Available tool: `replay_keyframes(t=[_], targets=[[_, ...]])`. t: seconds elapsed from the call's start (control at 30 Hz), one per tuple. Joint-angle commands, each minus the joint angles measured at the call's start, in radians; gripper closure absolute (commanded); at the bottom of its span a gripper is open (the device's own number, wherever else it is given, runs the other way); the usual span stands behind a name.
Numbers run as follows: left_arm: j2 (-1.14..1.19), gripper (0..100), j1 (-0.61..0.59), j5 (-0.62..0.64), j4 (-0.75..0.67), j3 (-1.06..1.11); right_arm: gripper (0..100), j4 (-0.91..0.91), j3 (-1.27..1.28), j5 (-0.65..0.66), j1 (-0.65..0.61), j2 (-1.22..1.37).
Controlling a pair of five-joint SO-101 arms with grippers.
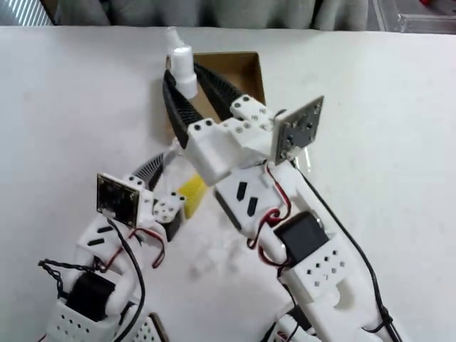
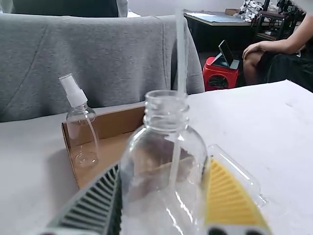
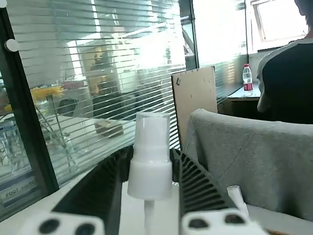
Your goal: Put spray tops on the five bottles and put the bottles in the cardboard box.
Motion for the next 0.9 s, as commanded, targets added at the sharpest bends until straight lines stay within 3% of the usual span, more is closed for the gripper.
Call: replay_keyframes(t=[0.0, 0.33, 0.57, 0.87], targets=[[-0.012, 97, -0.001, -0.006, -0.034, -0.014, 98.4, 0.064, -0.006, -0.018, -0.021, -0.064], [-0.012, 97, -0.001, -0.003, -0.034, -0.015, 97.4, 0.208, 0.000, -0.017, -0.084, -0.071], [-0.012, 97, -0.001, -0.005, -0.034, -0.015, 77.6, 0.286, -0.005, -0.011, -0.127, -0.079], [-0.012, 97, -0.001, -0.005, -0.034, -0.015, 82.6, 0.503, -0.232, -0.011, -0.127, -0.090]])
